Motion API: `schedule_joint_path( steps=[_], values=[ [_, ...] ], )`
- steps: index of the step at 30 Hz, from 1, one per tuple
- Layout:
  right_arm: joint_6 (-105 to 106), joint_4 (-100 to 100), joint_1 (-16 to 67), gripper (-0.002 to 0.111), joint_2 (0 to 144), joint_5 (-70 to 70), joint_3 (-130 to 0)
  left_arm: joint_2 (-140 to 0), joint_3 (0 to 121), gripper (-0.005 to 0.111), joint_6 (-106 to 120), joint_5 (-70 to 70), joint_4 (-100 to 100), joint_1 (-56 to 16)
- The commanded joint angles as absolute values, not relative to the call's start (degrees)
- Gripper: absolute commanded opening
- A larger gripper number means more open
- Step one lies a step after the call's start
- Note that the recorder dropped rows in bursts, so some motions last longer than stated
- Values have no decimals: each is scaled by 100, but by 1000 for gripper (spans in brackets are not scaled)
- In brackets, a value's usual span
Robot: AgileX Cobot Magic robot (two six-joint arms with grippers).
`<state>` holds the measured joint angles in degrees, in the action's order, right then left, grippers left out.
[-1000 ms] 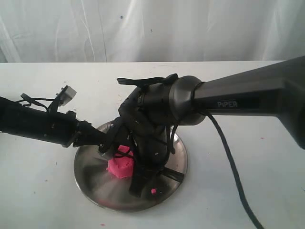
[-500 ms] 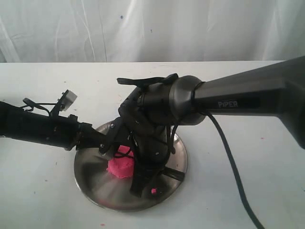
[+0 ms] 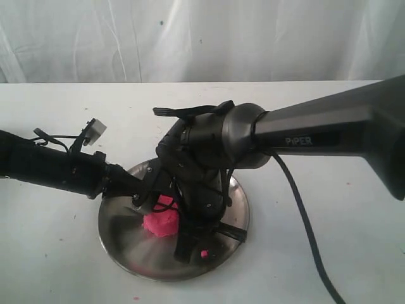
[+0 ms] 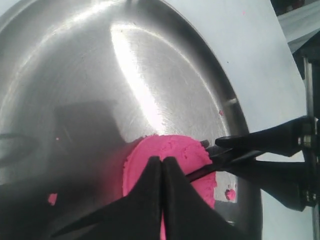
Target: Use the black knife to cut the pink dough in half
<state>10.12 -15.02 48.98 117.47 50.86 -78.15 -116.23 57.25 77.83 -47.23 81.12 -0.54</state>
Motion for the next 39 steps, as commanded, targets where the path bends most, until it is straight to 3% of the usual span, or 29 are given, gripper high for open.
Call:
schedule_joint_path(
  steps=[1,39],
  values=[
    [1004,-1395,4904,0,11844,5123,-7783,-11430,5743,0,7784,-4794,8006,-56],
    [1004,-1356,4904,0,11861,5120,-7794,-11538,5798,0,7667,-4951,7861,-11]
  ],
)
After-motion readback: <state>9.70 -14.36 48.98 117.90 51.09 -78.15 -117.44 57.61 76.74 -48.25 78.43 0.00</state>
